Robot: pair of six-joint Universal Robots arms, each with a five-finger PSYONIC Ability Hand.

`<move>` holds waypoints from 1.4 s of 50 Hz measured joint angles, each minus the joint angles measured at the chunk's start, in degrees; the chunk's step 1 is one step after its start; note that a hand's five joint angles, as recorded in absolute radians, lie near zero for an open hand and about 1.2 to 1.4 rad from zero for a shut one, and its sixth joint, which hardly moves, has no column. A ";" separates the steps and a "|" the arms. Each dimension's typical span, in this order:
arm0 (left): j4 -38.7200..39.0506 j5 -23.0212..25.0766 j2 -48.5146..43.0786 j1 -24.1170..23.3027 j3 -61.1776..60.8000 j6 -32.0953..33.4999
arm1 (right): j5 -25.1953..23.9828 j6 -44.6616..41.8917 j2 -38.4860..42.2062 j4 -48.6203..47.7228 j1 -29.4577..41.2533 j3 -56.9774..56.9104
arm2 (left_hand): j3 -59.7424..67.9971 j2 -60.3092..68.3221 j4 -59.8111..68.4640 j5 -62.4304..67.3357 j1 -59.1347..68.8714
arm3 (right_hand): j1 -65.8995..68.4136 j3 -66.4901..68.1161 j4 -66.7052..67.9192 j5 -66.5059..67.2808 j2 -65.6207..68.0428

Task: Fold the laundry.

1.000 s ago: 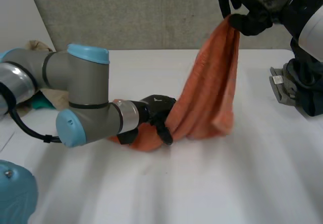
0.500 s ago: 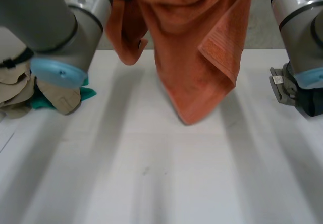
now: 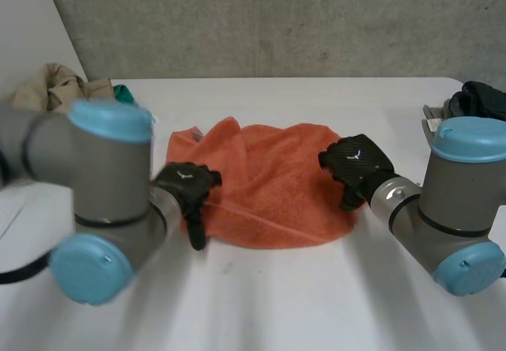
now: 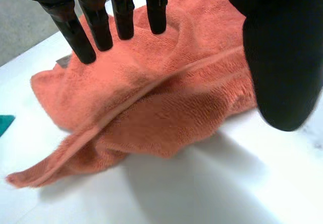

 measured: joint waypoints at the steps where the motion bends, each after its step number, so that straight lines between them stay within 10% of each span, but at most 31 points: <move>1: -1.45 0.67 0.84 0.75 0.72 0.02 | 0.15 -0.14 -0.34 0.02 -0.25 0.01 | -0.76 -0.82 -0.89 -0.30 -0.81 | -5.80 -6.63 -6.81 -6.22 -5.81; 22: -9.99 12.87 -3.53 15.24 15.35 21.53 | 1.36 6.41 -5.46 8.14 -10.12 -1.03 | 13.17 13.34 13.81 13.61 13.75 | -6.39 -7.67 -8.06 -5.97 -7.02; 60: 7.45 13.56 -7.46 20.32 -0.99 25.31 | -4.05 40.77 11.47 14.38 -12.75 -13.87 | 16.11 16.23 16.78 16.54 16.62 | 1.03 -0.79 -0.47 1.11 0.77; 70: 10.73 13.26 -10.53 19.04 1.35 25.48 | 0.28 44.51 14.56 11.75 -11.34 -17.33 | 54.78 55.21 55.56 53.54 53.78 | 37.98 38.74 38.98 39.35 39.94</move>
